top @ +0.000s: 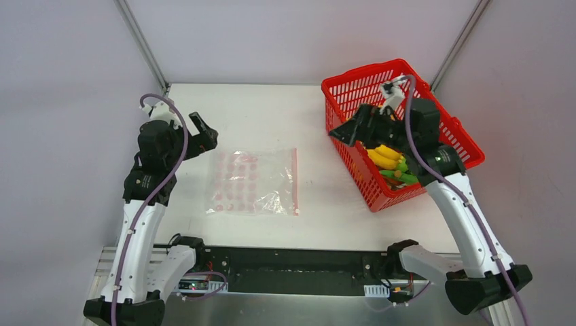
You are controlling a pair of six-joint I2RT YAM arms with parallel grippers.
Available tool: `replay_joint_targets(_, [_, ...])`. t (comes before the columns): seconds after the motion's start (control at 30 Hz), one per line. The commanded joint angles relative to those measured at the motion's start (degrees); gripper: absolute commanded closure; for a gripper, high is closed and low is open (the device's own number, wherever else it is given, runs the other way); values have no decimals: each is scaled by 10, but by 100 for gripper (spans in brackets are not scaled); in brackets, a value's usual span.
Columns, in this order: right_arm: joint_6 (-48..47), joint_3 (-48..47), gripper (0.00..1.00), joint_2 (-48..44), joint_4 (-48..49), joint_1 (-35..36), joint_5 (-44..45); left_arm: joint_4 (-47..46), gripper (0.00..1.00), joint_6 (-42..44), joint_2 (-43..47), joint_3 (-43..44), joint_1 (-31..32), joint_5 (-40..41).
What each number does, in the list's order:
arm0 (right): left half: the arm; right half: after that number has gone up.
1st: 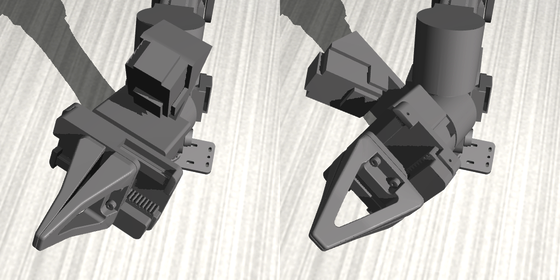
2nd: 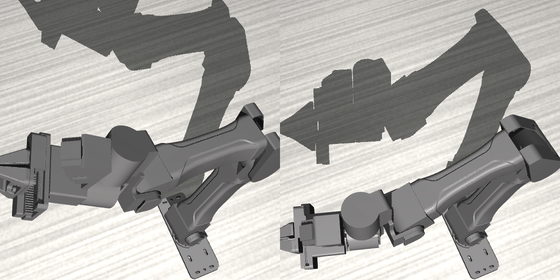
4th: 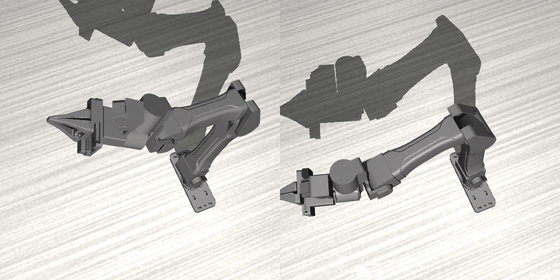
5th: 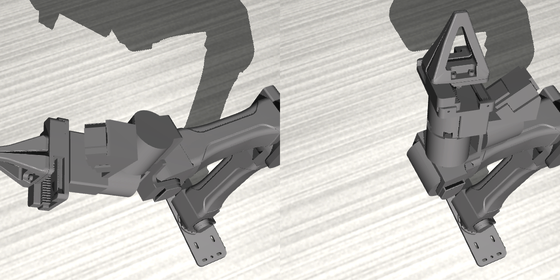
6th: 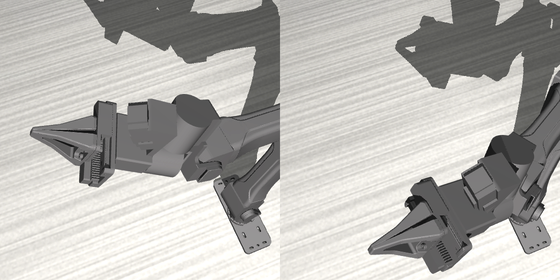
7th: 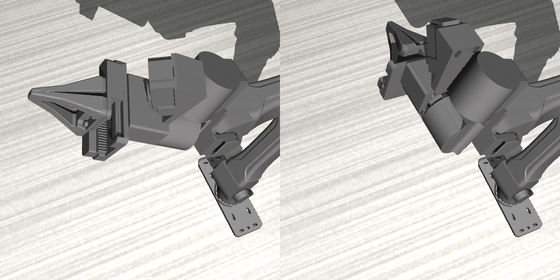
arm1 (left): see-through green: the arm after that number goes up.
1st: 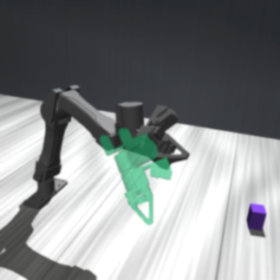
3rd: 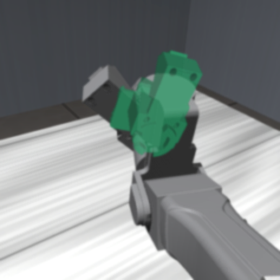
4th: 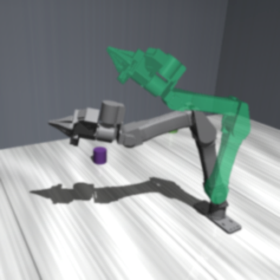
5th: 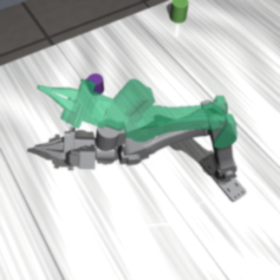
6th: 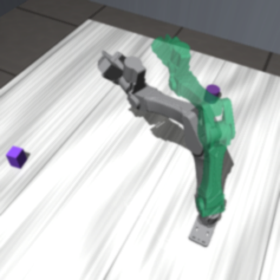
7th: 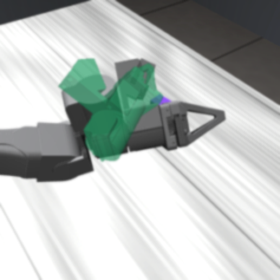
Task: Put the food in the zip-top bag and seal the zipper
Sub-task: Pick up the zipper food storage bag at the center of the board.
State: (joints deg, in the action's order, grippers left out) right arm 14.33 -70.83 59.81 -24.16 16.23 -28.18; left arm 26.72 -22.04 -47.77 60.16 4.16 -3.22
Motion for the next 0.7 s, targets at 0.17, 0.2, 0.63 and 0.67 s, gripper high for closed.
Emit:
replay_joint_targets(0.17, [-58,-63,0,49,-34,281,124,-11,0,-113,34,-27,-1,35])
replay_joint_targets(0.2, [-62,-52,0,57,-36,306,152,-16,0,-121,40,-40,-3,24])
replay_joint_targets(0.63, [89,136,26,113,56,384,252,14,0,-118,107,-203,56,-78])
replay_joint_targets(0.67, [100,145,29,122,69,385,265,28,0,-113,105,-203,71,-56])
